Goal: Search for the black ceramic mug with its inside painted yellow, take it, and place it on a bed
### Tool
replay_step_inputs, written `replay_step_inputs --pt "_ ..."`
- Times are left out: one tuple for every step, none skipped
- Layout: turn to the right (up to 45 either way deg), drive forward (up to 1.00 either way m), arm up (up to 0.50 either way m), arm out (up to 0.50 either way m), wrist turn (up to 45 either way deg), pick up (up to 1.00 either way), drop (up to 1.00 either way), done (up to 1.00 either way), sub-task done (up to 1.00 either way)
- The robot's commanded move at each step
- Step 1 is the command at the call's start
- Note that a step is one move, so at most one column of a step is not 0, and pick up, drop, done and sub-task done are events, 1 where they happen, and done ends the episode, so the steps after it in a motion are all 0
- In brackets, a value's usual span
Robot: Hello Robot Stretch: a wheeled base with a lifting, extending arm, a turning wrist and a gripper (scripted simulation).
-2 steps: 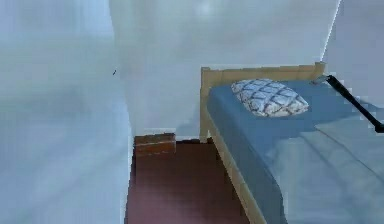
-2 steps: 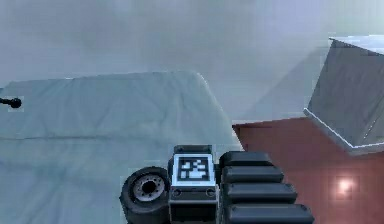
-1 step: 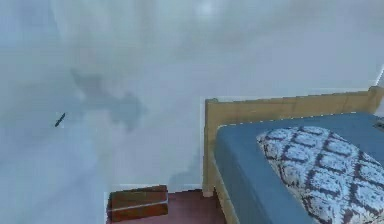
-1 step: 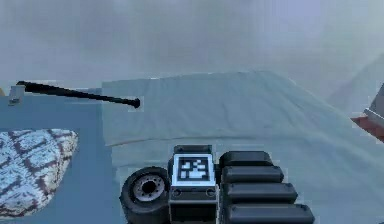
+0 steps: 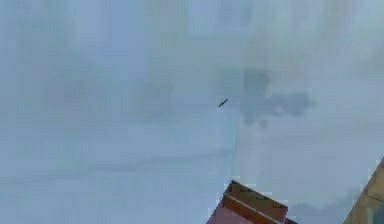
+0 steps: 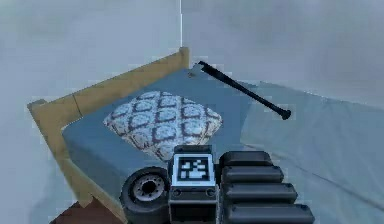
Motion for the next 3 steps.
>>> replay_step_inputs --pt "-45.0 0.0 0.0 0.0 0.0 0.0 0.0 0.0 0.0" --pt "-18.0 0.0 0.0 0.0 0.0 0.0 0.0 0.0 0.0" --pt "-3.0 0.0 0.0 0.0 0.0 0.0 0.0 0.0 0.0"
